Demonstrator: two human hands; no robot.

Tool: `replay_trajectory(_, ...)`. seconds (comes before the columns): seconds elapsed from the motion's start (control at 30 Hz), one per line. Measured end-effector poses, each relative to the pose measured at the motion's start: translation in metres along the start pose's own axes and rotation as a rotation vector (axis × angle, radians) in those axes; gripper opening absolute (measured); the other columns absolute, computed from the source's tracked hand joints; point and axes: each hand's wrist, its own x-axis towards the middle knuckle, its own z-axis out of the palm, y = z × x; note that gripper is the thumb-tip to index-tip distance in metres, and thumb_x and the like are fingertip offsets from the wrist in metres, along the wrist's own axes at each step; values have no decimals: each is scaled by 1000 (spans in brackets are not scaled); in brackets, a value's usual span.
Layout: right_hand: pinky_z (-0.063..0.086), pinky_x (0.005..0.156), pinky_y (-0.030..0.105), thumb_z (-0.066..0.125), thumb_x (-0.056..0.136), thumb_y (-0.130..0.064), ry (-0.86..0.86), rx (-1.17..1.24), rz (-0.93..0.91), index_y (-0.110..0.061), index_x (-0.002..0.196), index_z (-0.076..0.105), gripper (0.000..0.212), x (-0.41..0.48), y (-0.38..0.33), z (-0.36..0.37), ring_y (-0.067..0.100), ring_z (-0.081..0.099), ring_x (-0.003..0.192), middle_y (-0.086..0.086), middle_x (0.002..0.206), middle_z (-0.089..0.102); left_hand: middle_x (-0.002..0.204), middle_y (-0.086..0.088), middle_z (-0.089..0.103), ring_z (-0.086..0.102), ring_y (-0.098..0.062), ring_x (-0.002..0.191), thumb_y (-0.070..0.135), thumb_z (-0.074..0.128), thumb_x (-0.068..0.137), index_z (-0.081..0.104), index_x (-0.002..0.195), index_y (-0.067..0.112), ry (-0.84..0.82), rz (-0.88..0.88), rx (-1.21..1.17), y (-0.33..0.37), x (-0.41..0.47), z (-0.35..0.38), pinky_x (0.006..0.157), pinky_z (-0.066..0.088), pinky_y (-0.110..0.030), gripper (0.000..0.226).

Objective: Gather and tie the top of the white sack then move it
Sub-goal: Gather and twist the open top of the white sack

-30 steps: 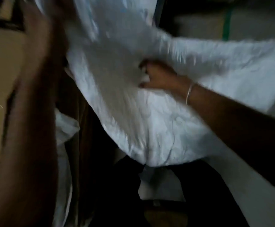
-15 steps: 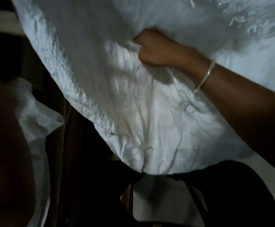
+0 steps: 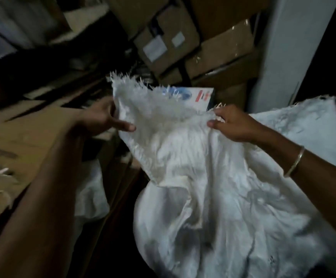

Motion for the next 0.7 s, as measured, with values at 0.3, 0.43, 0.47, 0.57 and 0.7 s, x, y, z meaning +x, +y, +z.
replay_trajectory(0.3,47,72,14,69,95,-34,-119,116,146,-20,111,71,21,-16,-53,-21,-2,67,87,-11,109,73,108,-5,80,76,-25,102,31,97,57,76,109,15,56,75,106,-18,-8,-12,94,61,-47,58)
replay_trajectory(0.43,46,70,2,87,79,-26,-231,71,70,-31,103,67,32,-15,-65,-27,-22,63,78,-32,94,67,94,-6,78,71,-14,82,15,83,82,77,94,8,233,117,128,-25,10,-3,85,62,-47,15)
replay_trajectory(0.47,53,79,13,86,79,-19,-240,85,79,-27,107,69,34,-13,-72,-28,-11,69,86,-23,99,72,91,-6,76,71,-15,80,16,80,82,76,90,8,252,132,111,-25,13,0,82,61,-44,12)
replay_trajectory(0.57,53,55,29,74,76,2,-213,71,110,-15,116,68,44,-1,-81,-30,21,66,67,12,91,73,100,-14,79,77,-30,90,37,77,84,76,95,5,303,157,-46,-24,19,10,86,62,-45,34)
replay_trajectory(0.7,32,47,22,56,80,-4,-119,53,154,-7,92,66,16,4,-95,-28,20,47,62,8,79,57,98,-25,71,66,-33,85,33,70,97,70,104,-3,355,169,-237,-23,21,24,79,55,-54,37)
